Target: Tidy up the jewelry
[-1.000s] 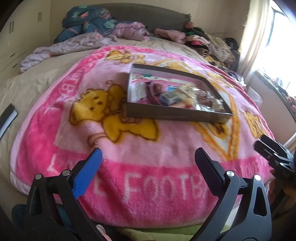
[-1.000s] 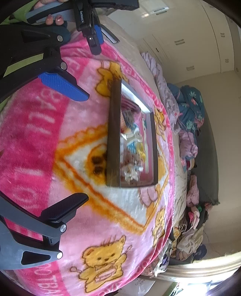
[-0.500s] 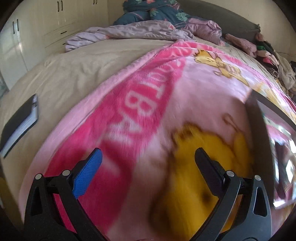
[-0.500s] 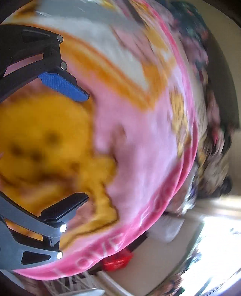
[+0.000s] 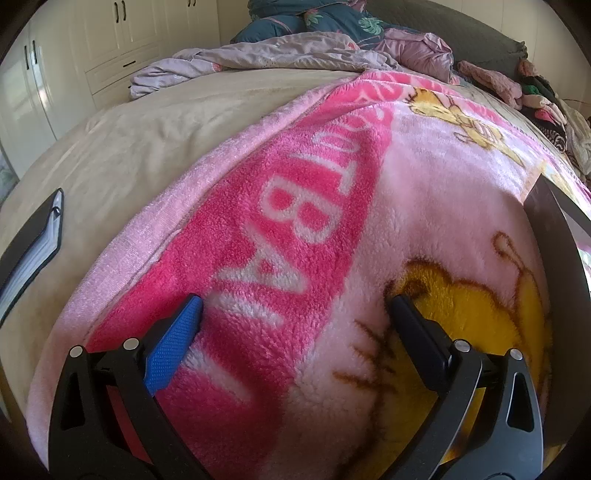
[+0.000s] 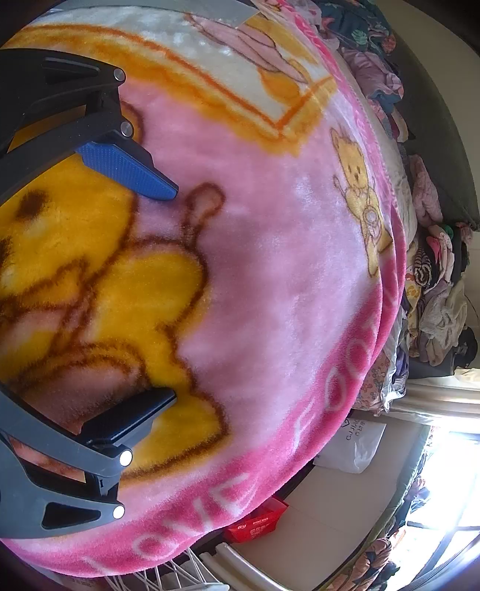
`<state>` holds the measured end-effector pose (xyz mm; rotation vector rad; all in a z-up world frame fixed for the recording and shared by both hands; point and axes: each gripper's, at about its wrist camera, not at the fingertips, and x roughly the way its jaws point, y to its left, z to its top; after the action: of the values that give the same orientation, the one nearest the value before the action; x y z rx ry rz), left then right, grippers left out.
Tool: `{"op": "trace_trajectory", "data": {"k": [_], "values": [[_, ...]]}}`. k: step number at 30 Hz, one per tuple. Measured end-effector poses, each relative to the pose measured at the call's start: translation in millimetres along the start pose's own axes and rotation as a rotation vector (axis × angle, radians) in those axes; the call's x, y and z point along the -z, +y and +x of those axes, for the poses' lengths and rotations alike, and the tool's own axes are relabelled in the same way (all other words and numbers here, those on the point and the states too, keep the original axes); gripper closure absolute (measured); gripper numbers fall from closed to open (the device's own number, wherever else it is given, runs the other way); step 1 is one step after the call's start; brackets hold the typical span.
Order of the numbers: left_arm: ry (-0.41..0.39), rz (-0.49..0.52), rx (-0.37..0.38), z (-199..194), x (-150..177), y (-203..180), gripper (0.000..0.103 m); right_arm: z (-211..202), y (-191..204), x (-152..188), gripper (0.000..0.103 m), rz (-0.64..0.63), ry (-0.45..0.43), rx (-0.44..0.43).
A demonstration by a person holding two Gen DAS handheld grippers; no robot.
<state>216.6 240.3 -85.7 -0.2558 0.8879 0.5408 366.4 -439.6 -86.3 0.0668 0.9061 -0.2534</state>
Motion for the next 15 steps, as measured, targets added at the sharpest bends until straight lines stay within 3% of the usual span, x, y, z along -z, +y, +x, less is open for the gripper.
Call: {"op": "trace_trajectory", "data": {"k": [15], "values": [[0.0, 0.001, -0.001, -1.0, 0.7, 0.9, 0.01, -4.2, 0.2, 4.3, 0.005, 0.0, -0.003, -0.002]]}}
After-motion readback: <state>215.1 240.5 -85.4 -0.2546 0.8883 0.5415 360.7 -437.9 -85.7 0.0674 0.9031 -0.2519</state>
